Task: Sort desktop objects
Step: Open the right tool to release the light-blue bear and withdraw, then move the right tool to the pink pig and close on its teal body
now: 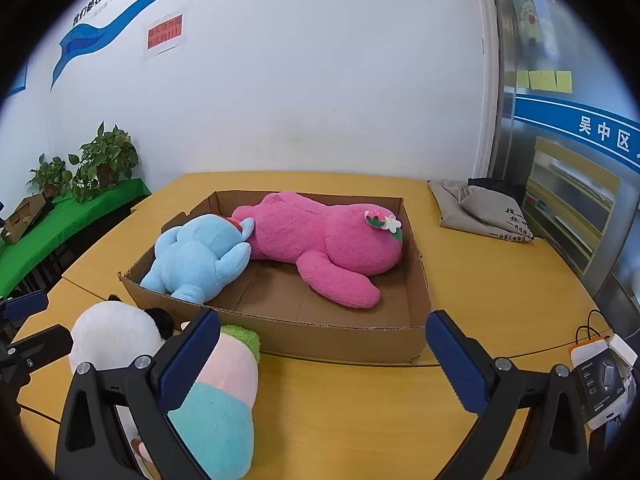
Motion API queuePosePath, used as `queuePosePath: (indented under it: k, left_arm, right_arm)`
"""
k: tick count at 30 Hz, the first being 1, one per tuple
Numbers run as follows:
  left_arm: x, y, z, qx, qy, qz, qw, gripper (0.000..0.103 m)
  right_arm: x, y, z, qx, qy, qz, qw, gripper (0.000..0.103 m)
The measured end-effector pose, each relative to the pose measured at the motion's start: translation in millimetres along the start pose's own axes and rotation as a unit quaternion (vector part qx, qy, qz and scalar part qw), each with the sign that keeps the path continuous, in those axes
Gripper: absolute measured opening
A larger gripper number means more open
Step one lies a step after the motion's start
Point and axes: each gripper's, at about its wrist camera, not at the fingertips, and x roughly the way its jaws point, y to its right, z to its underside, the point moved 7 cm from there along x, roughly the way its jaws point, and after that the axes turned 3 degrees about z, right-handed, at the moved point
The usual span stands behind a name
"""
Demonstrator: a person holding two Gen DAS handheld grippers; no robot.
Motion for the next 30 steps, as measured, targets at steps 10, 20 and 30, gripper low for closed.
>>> queuePosePath:
  k: [10,20,30]
  left_arm:
    - [11,7,8,0.0,-0.013,0.004,0.9999,0.103]
    - [14,11,13,-0.002,-0.018,0.01,0.9998,0.103]
    - [16,8,15,-0.005,-0.02,0.016,0.9997,0.103]
  right_arm:
    - [6,5,10,0.014,-0.015,-0.005,1.0,0.103]
    - [1,4,12,0.007,-0.015,-0.005,1.0,0.103]
    - [7,-4,22,0.012,-0.029,-0.017,0.999,0.103]
